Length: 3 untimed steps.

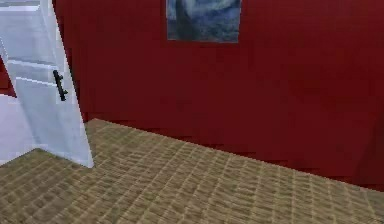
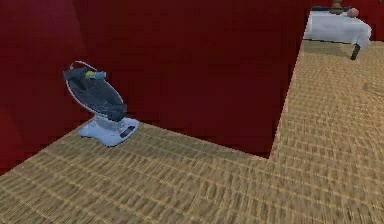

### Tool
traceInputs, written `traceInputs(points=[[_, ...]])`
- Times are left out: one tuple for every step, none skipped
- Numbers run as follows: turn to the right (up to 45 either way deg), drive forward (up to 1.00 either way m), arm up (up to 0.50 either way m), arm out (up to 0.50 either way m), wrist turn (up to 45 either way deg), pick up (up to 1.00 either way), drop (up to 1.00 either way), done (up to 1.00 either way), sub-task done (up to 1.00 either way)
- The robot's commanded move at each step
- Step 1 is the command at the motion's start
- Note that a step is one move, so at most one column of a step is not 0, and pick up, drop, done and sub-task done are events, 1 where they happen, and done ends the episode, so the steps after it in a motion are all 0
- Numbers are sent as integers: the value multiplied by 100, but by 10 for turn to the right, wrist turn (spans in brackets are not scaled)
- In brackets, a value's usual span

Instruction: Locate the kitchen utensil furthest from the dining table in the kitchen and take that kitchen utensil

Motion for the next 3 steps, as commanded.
traceInputs(points=[[-180, 0, 0, 0, 0, 0, 0, 0, 0], [0, 40, 0, 0, 0, 0, 0, 0, 0], [-360, 0, 0, 0, 0, 0, 0, 0, 0]])
